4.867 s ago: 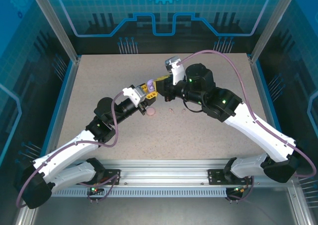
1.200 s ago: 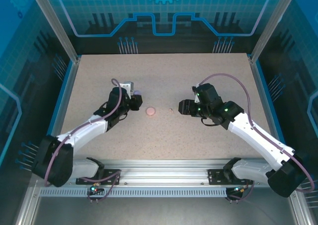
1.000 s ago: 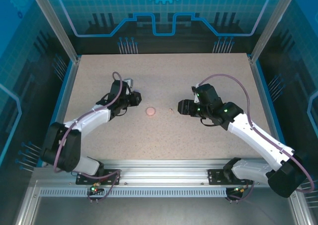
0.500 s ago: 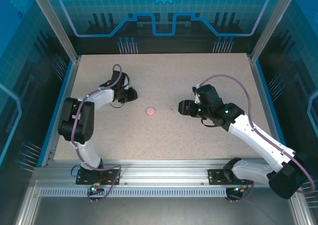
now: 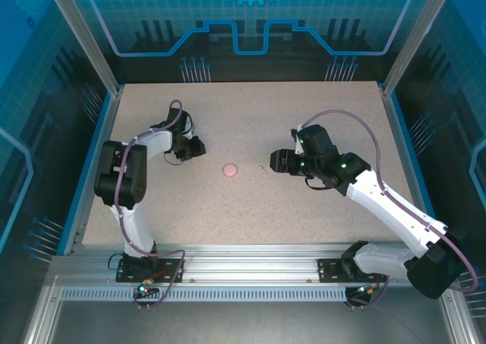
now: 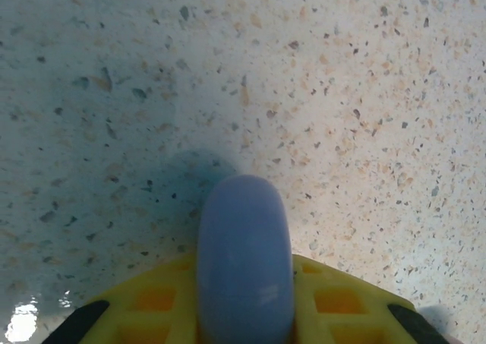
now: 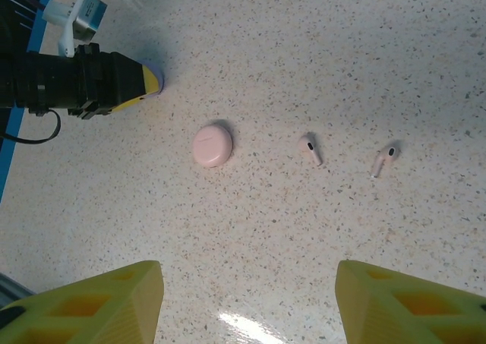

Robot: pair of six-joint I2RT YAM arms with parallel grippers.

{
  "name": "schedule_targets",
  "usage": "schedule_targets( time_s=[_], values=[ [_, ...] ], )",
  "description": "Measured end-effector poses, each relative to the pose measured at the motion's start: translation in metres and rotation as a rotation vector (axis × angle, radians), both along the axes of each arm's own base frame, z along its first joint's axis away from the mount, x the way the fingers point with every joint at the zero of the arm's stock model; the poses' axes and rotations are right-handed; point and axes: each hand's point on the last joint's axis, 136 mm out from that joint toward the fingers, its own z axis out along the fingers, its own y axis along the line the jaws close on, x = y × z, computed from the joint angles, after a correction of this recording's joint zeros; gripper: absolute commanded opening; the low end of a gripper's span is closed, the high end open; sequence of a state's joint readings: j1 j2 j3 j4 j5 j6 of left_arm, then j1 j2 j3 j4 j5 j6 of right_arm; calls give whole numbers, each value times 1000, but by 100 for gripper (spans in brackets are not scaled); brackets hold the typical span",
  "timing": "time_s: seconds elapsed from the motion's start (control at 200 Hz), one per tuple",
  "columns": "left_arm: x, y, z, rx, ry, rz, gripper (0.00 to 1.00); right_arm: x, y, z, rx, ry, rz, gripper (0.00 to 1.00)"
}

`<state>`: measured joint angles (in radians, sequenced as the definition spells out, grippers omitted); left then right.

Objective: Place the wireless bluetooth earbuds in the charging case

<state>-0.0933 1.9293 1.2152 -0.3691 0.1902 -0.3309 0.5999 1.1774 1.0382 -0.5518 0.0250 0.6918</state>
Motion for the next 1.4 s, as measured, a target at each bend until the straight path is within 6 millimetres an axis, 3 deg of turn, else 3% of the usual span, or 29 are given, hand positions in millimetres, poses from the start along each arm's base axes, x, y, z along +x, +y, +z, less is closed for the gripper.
schedule_targets(
  time_s=[0.085,0.395,0.795,0.86,0.885,0.955,1.201,1.401],
  values=[
    [2,3,0,-3,6,6,21,0,0,0,0,0,1,62],
    [0,4,-1,8,39,-12,49,3,3,7,10,-11,6,62],
    [8,22,17,91,39,-9,76,4,3,17,6,-31,20,65],
    [7,25,21,108,40,-12,83,4,4,18,4,-37,24,65],
    [7,26,23,116,36,-16,92,4,4,18,4,-38,25,67],
    [5,30,32,137,23,-24,99,4,4,19,1,-42,30,68],
    [4,37,84,174,-89,-21,99,12,5,27,-15,-52,39,75],
    [6,44,136,190,-227,38,99,19,1,25,-51,-48,43,96]
  ],
)
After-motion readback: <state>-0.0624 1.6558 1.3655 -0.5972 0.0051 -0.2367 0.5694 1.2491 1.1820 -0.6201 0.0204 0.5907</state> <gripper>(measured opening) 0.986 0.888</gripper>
